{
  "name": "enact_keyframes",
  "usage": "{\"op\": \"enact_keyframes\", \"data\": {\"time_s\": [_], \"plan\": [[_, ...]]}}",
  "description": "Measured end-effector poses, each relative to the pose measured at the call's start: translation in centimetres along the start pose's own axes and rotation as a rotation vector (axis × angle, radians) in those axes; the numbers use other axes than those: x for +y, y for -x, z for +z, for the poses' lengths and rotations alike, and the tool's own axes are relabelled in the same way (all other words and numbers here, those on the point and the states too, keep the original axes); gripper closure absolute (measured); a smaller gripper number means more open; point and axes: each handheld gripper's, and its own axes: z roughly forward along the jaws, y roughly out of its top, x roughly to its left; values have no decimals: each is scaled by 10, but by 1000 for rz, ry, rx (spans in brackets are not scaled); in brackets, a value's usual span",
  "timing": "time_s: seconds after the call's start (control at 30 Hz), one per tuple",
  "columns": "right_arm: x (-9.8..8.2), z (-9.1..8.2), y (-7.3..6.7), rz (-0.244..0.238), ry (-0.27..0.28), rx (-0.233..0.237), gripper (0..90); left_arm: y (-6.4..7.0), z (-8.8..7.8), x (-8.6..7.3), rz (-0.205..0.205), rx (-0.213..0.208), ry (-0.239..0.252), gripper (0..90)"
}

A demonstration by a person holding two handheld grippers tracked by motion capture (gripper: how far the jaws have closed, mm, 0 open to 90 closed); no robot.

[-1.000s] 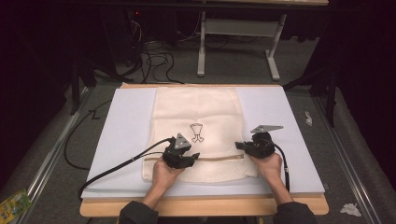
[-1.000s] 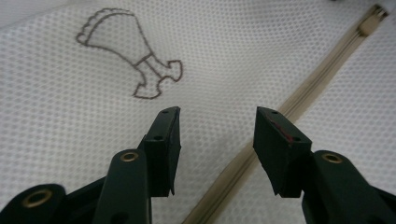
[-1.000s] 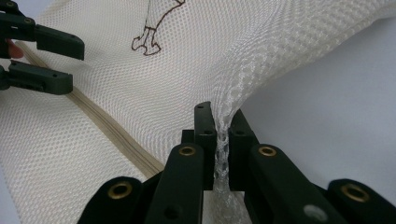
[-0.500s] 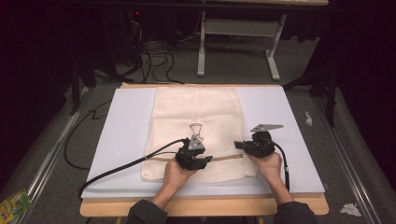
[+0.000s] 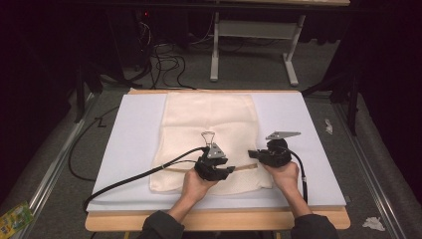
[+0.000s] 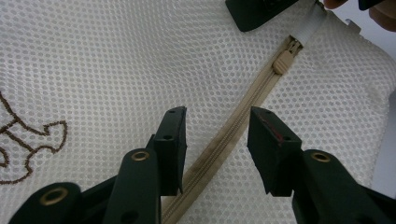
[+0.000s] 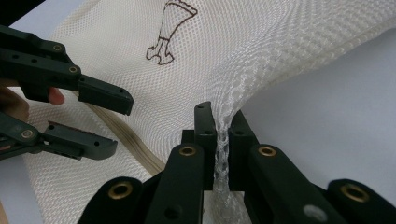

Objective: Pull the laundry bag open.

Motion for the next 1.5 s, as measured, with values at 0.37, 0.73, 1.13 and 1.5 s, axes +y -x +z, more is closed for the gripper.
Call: {"op": "enact_keyframes", "data": {"time_s": [0.37, 0.73, 1.13, 1.5], "plan": [[2, -2, -1, 1, 5, 6, 879, 13, 9, 13, 33, -44, -1, 615], [3, -3, -2, 2, 16, 12, 880, 22, 15, 19, 42, -87, 4, 658], [4, -4, -4, 5, 23, 24, 880, 27, 26, 22, 34, -104, 6, 663], [4, -3, -5, 1, 28, 33, 880, 25, 31, 23, 9, -127, 25, 671]]}}
